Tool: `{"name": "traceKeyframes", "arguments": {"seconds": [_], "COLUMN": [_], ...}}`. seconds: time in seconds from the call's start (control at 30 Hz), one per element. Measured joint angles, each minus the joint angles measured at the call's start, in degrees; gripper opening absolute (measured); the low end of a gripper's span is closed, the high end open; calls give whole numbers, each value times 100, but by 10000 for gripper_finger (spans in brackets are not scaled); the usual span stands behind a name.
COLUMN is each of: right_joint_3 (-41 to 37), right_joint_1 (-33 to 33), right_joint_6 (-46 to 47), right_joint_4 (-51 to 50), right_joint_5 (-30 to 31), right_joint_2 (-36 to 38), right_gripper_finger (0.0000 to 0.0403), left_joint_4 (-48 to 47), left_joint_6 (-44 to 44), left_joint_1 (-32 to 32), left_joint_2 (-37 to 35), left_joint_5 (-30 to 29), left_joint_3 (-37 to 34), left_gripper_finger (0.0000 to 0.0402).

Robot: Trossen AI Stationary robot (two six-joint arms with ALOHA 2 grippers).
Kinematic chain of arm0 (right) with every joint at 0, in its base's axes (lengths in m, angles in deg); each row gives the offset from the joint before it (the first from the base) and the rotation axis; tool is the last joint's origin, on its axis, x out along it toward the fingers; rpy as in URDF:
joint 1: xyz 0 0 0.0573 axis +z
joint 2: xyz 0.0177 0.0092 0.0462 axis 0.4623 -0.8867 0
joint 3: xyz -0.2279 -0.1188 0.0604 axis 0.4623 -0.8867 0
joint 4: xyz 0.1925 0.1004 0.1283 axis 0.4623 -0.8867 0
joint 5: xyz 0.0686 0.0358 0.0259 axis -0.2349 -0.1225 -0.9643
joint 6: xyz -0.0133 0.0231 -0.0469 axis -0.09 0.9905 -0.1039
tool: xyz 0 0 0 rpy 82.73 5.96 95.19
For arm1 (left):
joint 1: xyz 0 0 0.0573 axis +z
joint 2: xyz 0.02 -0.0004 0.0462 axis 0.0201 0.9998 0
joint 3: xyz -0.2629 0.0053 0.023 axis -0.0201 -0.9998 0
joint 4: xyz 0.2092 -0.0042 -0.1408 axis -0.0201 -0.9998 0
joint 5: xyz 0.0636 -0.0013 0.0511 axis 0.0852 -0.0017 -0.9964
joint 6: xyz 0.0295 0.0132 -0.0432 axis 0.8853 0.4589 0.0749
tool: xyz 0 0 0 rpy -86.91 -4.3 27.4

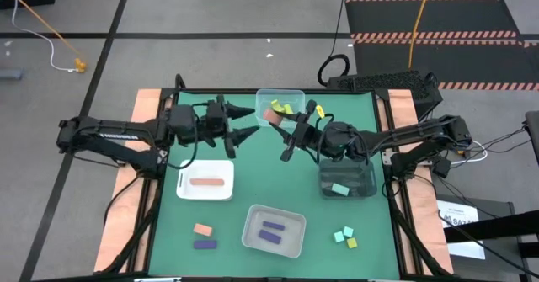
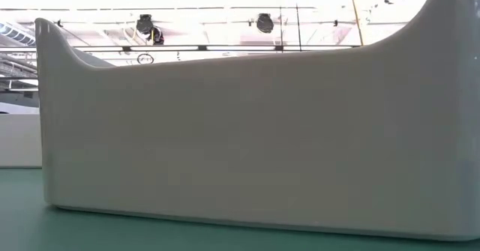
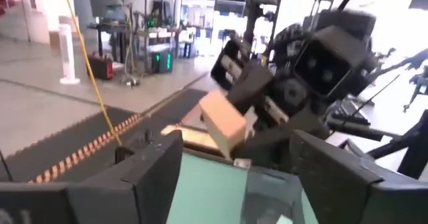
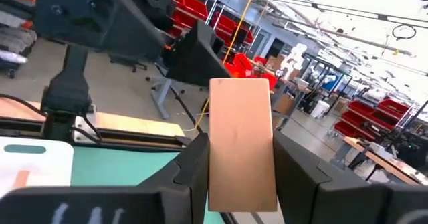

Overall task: Sort & place blocks by color
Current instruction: Put the top light brown block into the white bin

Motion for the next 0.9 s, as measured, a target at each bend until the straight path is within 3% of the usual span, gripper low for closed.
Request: {"name": "traceKeyframes", "arguments": {"seconds": [0.2, 0.43, 0.7, 0.9], "right_joint_3": [0, 0, 0, 0], "right_joint_1": [-7, -4, -2, -11], "right_joint_6": [-432, -748, -750, -750], "right_joint_4": [-52, -39, -161, -205], "right_joint_5": [0, -7, -9, 21], "right_joint_2": [0, 0, 0, 0], "right_gripper_finger": [112, 112, 112, 112], "left_joint_4": [824, 1210, 1364, 1368], "left_joint_6": [-404, -503, -747, -1286], "left_joint_1": [15, 36, 228, 327], "left_joint_2": [482, 955, 1042, 1042], "left_joint_5": [7, 19, -194, -298], "left_joint_3": [-5, -3, -2, -2], "left_gripper_finger": [298, 282, 226, 158]}}
